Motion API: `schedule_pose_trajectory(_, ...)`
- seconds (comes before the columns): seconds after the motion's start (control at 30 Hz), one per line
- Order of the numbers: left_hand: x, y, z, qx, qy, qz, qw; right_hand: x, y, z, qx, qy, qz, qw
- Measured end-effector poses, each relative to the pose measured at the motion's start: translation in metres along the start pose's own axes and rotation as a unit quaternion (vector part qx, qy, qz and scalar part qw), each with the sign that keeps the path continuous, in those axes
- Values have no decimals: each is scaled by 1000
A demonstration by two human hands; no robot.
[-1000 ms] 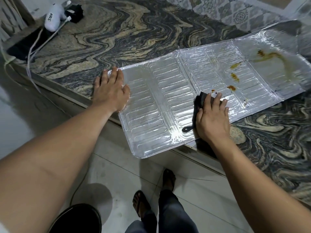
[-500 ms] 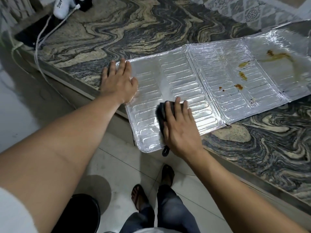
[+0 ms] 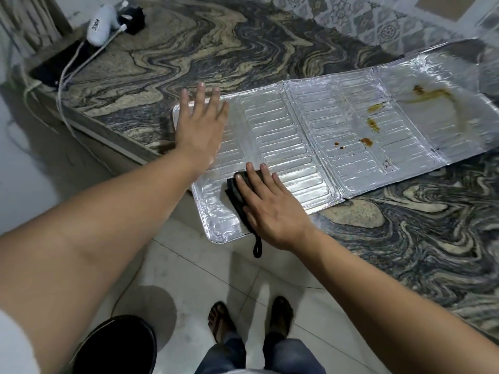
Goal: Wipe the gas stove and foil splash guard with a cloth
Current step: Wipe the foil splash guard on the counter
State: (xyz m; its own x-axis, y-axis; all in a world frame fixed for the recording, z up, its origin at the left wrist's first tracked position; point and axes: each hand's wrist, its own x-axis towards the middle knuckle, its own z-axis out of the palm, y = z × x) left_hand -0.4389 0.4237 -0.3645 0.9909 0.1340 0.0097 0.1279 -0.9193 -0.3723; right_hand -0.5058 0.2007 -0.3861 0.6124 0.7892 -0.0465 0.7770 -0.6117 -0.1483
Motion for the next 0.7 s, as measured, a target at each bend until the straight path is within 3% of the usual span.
schedule_pose_trajectory(0.07, 8, 15, -9, -111, -12, -17, 994, 0, 2, -1, 1, -3, -6, 1000)
schedule_pose_trajectory(0.17, 22, 45, -21, -296, -43, -4, 954, -1, 5, -2, 8, -12, -20, 1000)
schedule_pose_trajectory(0.23, 30, 66, -28, -346, -67, 8, 936, -3, 6, -2, 13, -13, -31, 999)
schedule_pose_trajectory(0.37, 33, 86, -19, -297, -107, 51, 948, -12, 13, -2, 14, -8, -64, 998)
schedule_pose_trajectory(0.7, 26, 90, -4, -240, -65, 52, 967, -25, 57, -12, 14, -52, -87, 995)
